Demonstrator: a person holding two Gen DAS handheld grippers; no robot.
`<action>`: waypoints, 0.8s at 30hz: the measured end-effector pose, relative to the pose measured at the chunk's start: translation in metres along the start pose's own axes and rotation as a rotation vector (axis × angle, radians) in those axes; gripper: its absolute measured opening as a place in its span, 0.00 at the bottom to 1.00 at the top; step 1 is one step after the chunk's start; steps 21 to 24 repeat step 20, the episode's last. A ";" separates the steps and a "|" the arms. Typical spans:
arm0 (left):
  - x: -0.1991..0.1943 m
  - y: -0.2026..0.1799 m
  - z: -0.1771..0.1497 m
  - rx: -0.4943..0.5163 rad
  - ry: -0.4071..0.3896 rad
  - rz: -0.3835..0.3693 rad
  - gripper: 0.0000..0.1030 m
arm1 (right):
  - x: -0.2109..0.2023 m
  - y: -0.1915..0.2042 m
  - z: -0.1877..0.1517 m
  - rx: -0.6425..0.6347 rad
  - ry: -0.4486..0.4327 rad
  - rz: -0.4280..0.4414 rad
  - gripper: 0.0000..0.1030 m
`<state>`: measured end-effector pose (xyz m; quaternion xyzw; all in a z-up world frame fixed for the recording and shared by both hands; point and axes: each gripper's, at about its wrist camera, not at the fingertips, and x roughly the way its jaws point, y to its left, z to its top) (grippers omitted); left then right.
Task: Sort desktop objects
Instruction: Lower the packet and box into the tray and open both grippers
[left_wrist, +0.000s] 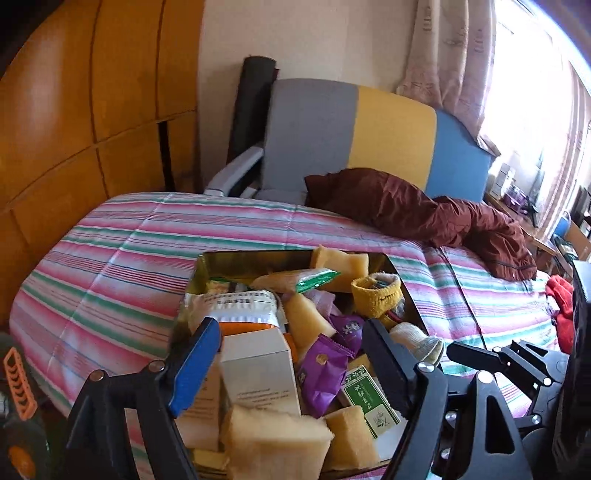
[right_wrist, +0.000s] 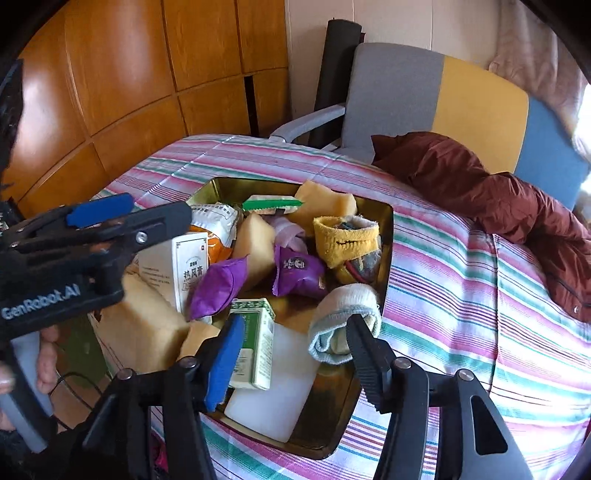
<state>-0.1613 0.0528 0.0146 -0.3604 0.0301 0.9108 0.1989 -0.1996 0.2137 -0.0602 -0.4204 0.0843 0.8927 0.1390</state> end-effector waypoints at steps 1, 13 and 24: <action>-0.004 0.000 0.000 -0.003 -0.007 0.014 0.78 | -0.001 0.001 -0.001 -0.003 -0.006 -0.005 0.61; -0.029 -0.007 -0.011 0.037 -0.086 0.076 0.73 | -0.008 0.002 -0.014 0.007 -0.012 -0.031 0.63; -0.027 -0.009 -0.014 0.038 -0.063 0.078 0.67 | -0.012 -0.005 -0.017 0.033 -0.023 -0.056 0.64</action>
